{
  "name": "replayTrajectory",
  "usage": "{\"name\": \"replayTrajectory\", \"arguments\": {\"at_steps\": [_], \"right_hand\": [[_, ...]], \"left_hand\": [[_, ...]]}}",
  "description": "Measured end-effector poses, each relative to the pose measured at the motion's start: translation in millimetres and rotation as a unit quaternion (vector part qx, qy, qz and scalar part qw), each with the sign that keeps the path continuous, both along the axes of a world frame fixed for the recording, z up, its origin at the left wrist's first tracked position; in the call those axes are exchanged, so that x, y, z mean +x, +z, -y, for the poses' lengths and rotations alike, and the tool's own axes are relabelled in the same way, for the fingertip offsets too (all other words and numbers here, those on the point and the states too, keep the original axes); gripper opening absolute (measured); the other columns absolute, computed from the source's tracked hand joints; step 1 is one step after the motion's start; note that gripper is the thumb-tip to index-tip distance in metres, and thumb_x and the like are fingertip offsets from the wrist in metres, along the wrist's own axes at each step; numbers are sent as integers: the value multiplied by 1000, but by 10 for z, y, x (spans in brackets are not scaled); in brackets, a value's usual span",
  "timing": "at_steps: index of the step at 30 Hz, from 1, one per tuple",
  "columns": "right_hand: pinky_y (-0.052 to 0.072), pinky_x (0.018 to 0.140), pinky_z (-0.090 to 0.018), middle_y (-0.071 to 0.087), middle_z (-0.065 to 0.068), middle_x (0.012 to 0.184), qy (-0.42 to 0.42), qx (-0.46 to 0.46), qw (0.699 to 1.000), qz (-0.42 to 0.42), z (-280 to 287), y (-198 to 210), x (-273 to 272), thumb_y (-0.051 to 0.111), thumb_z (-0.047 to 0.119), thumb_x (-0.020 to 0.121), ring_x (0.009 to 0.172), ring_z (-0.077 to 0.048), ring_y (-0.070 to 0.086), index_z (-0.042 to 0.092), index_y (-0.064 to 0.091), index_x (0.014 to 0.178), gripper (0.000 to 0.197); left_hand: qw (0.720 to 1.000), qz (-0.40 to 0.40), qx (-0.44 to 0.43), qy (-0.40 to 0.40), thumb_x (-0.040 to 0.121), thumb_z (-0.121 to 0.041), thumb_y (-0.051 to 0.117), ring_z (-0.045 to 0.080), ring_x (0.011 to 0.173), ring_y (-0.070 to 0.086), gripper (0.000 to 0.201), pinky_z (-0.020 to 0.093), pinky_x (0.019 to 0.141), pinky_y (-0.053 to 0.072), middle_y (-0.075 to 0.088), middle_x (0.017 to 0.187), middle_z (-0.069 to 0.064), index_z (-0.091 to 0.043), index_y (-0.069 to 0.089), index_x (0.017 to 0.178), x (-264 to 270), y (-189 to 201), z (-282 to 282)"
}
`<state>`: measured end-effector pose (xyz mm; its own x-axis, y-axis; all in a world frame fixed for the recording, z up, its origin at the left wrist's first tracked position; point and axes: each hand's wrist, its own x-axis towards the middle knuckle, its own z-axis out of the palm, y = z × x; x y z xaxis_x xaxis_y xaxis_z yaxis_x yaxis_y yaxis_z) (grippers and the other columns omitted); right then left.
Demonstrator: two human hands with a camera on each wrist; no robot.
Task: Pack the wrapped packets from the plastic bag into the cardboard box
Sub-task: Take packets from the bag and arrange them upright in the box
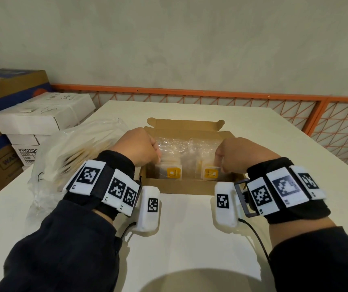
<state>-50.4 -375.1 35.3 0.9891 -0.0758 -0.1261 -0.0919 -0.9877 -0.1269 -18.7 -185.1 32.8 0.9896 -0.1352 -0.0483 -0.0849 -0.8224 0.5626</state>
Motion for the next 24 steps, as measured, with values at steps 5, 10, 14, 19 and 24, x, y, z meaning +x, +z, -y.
{"name": "replayTrajectory", "arguments": {"at_steps": [5, 10, 14, 19, 24], "right_hand": [[44, 77, -26, 62, -5, 102, -6, -15, 1000, 7, 9, -17, 30, 53, 3, 85, 86, -19, 52, 12, 67, 104, 25], [45, 70, -28, 62, -8, 105, -26, -11, 998, 56, -6, -28, 27, 50, 1, 84, 83, -21, 54, 11, 68, 100, 26], [49, 78, -31, 63, -9, 107, -24, -13, 997, 79, -10, 8, 14, 51, 0, 82, 93, -24, 60, 9, 64, 106, 29], [42, 63, -24, 62, -6, 95, 23, 49, 995, 87, -67, 118, -34, 53, 5, 85, 86, -21, 56, 12, 61, 98, 16], [43, 69, -22, 64, -5, 107, 64, 42, 995, -65, -196, 2, -34, 50, 13, 91, 97, -20, 60, 9, 66, 108, 24]], "left_hand": [[1000, 20, 4, -3, 81, -2, 65, 13, 84, 52, 12, 26, 81, 39, 57, 72, -8, -13, 69, 77, 39, -15, -12], [997, 69, -23, 8, 79, 3, 63, 9, 70, 51, 30, 27, 74, 39, 54, 68, -8, -21, 57, 62, 72, -39, -45], [996, 93, 5, 3, 79, -1, 62, 16, 81, 55, 28, 27, 73, 39, 56, 72, -7, -23, 57, 63, 73, -38, -20], [996, 61, 36, -62, 87, -12, 58, 19, 89, 60, 11, 23, 70, 44, 67, 94, 7, -10, 68, 90, 0, -21, 111], [975, -81, 142, -153, 91, -27, 54, 15, 98, 60, 23, 26, 86, 46, 66, 107, -3, -20, 67, 109, -78, -55, 174]]}}
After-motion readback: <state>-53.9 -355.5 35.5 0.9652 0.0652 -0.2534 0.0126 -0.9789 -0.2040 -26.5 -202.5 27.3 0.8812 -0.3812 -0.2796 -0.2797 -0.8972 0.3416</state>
